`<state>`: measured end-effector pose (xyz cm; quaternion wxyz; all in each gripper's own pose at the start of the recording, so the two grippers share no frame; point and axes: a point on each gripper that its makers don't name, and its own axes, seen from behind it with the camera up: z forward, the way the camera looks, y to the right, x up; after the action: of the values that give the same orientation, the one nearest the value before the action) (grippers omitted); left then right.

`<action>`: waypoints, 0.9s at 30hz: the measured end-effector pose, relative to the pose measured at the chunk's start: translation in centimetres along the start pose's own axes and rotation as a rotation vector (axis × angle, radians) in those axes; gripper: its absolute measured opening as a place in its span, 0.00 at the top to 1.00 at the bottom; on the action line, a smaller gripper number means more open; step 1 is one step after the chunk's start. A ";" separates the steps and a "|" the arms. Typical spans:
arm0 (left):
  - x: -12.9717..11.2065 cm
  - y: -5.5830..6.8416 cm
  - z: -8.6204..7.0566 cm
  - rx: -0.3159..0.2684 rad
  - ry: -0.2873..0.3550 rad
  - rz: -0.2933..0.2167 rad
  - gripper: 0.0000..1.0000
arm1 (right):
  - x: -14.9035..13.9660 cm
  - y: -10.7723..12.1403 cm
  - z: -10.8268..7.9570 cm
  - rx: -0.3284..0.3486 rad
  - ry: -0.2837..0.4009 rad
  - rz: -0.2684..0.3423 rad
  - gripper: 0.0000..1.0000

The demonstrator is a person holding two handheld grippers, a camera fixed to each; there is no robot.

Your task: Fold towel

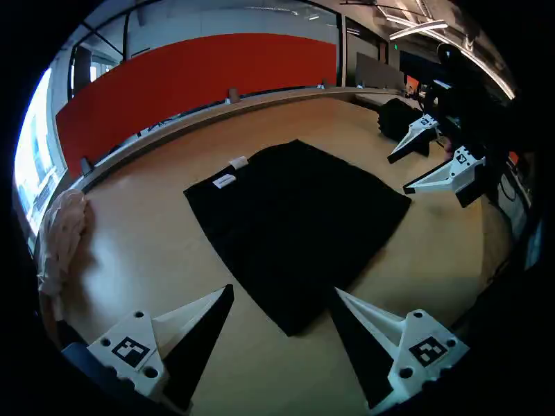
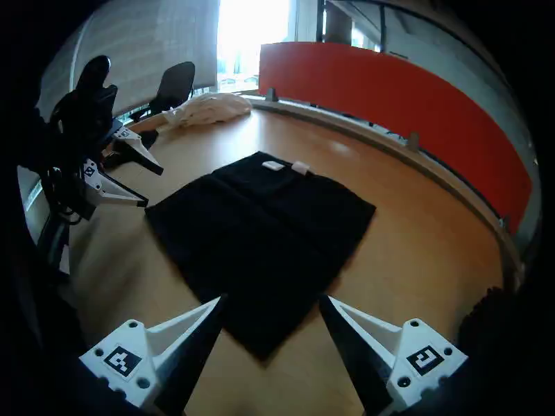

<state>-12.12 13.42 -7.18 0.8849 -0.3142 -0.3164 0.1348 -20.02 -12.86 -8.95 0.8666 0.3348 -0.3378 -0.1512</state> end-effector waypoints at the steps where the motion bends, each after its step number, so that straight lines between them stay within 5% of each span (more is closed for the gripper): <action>1: -0.2 0.1 0.1 -0.002 -0.005 0.002 0.03 | -0.3 -0.1 0.1 0.003 -0.006 -0.002 0.00; 27: -3.9 1.1 2.0 -0.044 -0.126 0.010 0.03 | -4.7 0.1 1.2 0.035 -0.102 0.001 0.00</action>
<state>-16.43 13.43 -8.54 0.8554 -0.3260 -0.3729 0.1517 -24.28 -11.08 -10.54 0.8424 0.3414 -0.3842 -0.1617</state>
